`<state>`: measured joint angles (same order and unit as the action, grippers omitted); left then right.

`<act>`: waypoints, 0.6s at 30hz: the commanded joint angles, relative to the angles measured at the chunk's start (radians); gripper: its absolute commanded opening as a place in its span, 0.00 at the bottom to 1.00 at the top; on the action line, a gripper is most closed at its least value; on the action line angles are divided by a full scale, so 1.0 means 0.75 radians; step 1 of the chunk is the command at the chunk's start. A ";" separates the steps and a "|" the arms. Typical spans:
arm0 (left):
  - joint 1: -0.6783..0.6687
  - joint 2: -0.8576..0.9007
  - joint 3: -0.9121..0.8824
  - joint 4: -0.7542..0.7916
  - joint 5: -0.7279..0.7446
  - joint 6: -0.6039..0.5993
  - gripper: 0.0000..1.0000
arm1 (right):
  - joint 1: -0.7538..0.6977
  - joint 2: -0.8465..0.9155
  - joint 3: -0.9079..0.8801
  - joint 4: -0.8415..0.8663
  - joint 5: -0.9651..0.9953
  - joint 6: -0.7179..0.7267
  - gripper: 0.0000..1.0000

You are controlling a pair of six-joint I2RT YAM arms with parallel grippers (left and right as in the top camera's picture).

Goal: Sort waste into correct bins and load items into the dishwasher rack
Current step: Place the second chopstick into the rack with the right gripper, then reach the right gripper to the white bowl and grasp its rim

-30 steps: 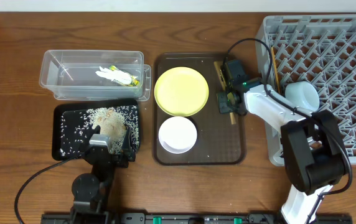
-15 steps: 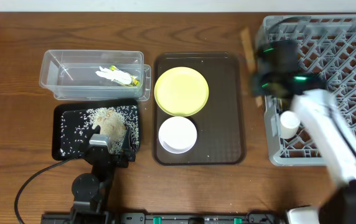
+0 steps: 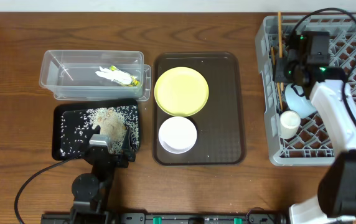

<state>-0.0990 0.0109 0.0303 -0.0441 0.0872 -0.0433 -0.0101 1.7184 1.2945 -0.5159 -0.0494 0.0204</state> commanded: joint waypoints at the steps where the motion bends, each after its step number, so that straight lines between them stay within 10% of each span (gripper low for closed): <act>1: 0.007 -0.009 -0.035 -0.020 0.014 0.022 0.88 | 0.006 0.038 -0.009 0.010 0.018 -0.049 0.05; 4: 0.007 -0.009 -0.035 -0.020 0.014 0.022 0.88 | 0.014 0.003 -0.005 -0.004 0.019 -0.023 0.39; 18: 0.007 -0.009 -0.035 -0.020 0.014 0.022 0.88 | 0.533 -0.327 -0.030 -0.438 -0.354 0.310 0.41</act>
<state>-0.0990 0.0109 0.0303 -0.0441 0.0875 -0.0433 0.2996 1.4467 1.2911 -0.8127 -0.2558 0.1272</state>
